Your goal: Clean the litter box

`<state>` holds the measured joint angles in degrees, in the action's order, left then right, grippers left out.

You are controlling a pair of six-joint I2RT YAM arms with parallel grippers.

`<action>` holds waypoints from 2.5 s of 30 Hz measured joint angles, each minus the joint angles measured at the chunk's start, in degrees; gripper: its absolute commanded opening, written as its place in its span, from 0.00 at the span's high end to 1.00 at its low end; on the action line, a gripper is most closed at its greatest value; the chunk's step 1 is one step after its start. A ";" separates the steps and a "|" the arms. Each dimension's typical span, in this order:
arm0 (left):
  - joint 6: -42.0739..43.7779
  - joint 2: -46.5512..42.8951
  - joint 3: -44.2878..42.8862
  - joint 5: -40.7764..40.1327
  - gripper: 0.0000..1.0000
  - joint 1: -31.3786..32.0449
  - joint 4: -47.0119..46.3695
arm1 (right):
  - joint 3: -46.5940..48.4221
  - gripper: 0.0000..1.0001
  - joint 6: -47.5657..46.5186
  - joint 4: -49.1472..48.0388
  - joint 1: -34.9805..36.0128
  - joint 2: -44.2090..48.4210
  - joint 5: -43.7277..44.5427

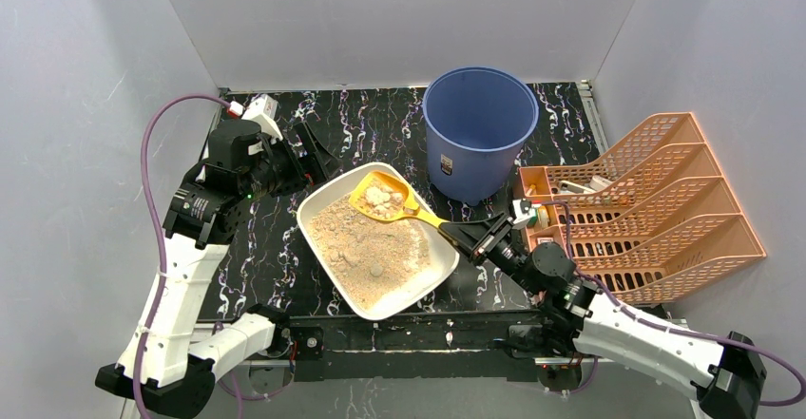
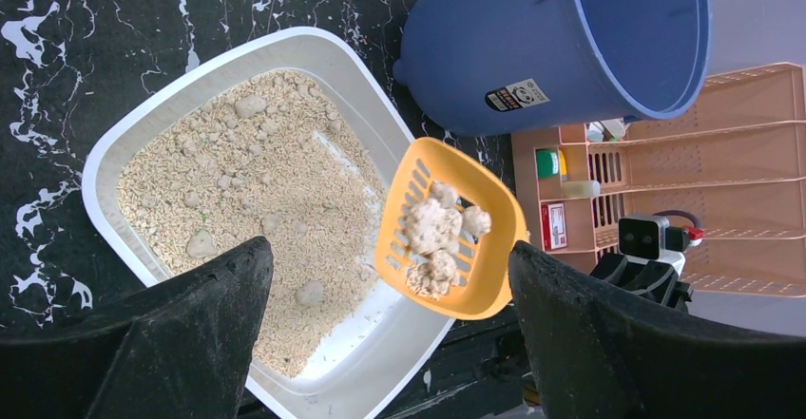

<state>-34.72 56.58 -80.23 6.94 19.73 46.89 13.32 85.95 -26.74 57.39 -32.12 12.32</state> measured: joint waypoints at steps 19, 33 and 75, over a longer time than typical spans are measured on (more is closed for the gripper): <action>0.02 0.00 0.07 0.13 0.08 0.00 -0.11 | 1.01 0.99 0.98 1.33 -0.42 -0.63 -0.31; 0.00 -0.07 0.09 0.13 0.08 0.00 0.02 | 0.09 0.99 1.31 -0.79 -0.52 -1.11 -1.40; 1.29 -0.50 -0.02 -1.73 0.08 0.00 1.42 | 24.65 0.99 -25.57 7.39 -0.52 1.07 21.64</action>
<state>-33.43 56.07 -80.25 5.21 19.73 48.31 37.98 60.38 -19.35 56.86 -31.05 33.95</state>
